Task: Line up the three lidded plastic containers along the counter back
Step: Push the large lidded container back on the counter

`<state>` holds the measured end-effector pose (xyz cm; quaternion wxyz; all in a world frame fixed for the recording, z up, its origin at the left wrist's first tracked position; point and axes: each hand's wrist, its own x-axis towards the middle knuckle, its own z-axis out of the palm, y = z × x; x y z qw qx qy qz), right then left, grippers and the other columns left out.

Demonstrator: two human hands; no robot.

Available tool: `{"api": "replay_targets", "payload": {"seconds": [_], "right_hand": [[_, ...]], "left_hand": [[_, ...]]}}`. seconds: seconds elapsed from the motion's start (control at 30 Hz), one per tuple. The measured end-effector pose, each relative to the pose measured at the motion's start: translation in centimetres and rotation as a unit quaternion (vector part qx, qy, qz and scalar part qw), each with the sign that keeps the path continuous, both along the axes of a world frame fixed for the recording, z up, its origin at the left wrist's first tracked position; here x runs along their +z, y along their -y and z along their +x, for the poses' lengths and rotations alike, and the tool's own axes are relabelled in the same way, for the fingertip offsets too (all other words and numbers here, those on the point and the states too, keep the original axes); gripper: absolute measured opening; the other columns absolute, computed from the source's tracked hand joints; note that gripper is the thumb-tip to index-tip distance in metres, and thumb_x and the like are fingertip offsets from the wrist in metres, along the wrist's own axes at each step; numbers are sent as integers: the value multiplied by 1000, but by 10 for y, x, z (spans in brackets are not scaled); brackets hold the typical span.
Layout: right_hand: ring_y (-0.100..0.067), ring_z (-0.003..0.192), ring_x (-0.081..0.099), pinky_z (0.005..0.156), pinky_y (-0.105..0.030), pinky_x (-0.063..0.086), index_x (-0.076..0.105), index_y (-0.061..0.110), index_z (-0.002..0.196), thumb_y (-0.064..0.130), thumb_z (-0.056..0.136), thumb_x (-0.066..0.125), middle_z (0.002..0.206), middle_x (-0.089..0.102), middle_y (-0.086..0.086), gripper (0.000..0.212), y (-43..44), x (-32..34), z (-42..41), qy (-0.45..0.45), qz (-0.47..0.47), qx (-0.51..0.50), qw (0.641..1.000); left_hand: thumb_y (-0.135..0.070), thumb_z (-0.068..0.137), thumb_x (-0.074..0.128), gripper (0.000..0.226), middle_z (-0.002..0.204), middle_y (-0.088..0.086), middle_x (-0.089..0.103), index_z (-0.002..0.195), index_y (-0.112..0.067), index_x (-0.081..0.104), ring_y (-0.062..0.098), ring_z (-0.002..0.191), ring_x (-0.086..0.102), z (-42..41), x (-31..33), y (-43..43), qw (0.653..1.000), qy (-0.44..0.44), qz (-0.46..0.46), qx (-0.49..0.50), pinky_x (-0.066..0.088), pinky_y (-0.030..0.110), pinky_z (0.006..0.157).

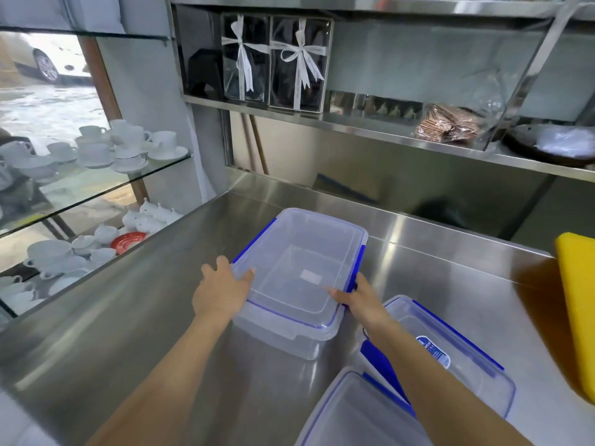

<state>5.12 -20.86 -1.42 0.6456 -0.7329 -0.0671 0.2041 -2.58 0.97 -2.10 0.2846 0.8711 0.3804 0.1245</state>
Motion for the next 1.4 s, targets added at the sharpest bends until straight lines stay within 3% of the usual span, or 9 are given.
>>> {"api": "replay_targets", "payload": {"seconds": [0.1, 0.2, 0.27, 0.33, 0.5, 0.7, 0.9, 1.13, 1.4], "right_hand": [[-22, 102, 58, 89, -39, 50, 45, 16, 123, 21, 85, 61, 124, 58, -9, 42, -1, 2, -1, 59, -67, -19, 996], [-20, 114, 52, 98, -46, 47, 37, 25, 130, 42, 70, 74, 129, 50, -4, 72, -3, 3, -16, 113, -54, 15, 992], [-9, 118, 39, 103, -34, 38, 27, 33, 134, 55, 54, 78, 133, 39, 4, 98, -1, 1, -24, 150, -78, 71, 983], [3, 119, 19, 102, -26, 25, 12, 40, 139, 61, 50, 77, 141, 22, 13, 112, 0, -5, -27, 191, -136, 134, 963], [-17, 143, -4, 114, -41, 18, -14, 40, 142, 71, 49, 70, 155, -18, 9, 129, 4, -25, -20, 217, -245, 141, 934], [-21, 143, -1, 113, -43, 20, -12, 40, 141, 70, 54, 69, 155, -12, 8, 123, -2, -23, 10, 221, -249, 144, 932], [-27, 142, 12, 113, -50, 27, -11, 37, 143, 69, 56, 69, 156, -10, 2, 123, -3, -18, 54, 199, -296, 137, 924], [-25, 143, 9, 113, -50, 27, -13, 39, 142, 72, 58, 65, 156, -12, 3, 119, -1, -21, 89, 212, -323, 130, 913], [-25, 135, 25, 106, -52, 37, -6, 36, 142, 66, 63, 67, 151, 11, -2, 112, -3, -19, 92, 250, -338, 128, 898]], "left_hand": [[-52, 83, 54, 59, 125, 20, 41, 117, -6, 39, 42, 114, 47, -6, 2, 3, 999, 16, -12, -39, 40, 47, 95], [-65, 70, 61, 96, 157, 7, 5, 144, -24, 15, 25, 144, 5, -16, 1, -2, 986, -7, -23, -165, 9, 43, 115], [-73, 61, 63, 112, 156, -7, -20, 143, -40, -5, 13, 141, -23, -21, -1, -5, 964, -35, -27, -262, -9, 40, 114], [-75, 55, 64, 115, 154, -14, -21, 140, -47, -9, 11, 137, -31, -22, -5, -6, 950, -52, -27, -306, -16, 39, 113], [-67, 61, 68, 104, 157, -14, -8, 142, -44, 8, 12, 139, -27, -15, -14, -10, 948, -26, 19, -316, -15, 39, 113], [-77, 55, 62, 102, 157, -15, -4, 140, -46, 14, 12, 140, -24, 20, -20, -19, 947, -31, 26, -318, -10, 42, 114], [-98, 33, 35, 122, 157, -15, -7, 141, -46, 8, 15, 140, -23, 70, -19, -21, 944, -66, 53, -318, -8, 42, 115], [-94, 43, 37, 115, 157, -10, -4, 141, -42, 10, 20, 141, -19, 108, -24, -20, 943, -49, 82, -318, -4, 47, 115], [-95, 44, 32, 114, 158, -10, -2, 142, -41, 8, 20, 141, -18, 111, -25, -20, 943, -51, 92, -315, -5, 46, 115]]}}
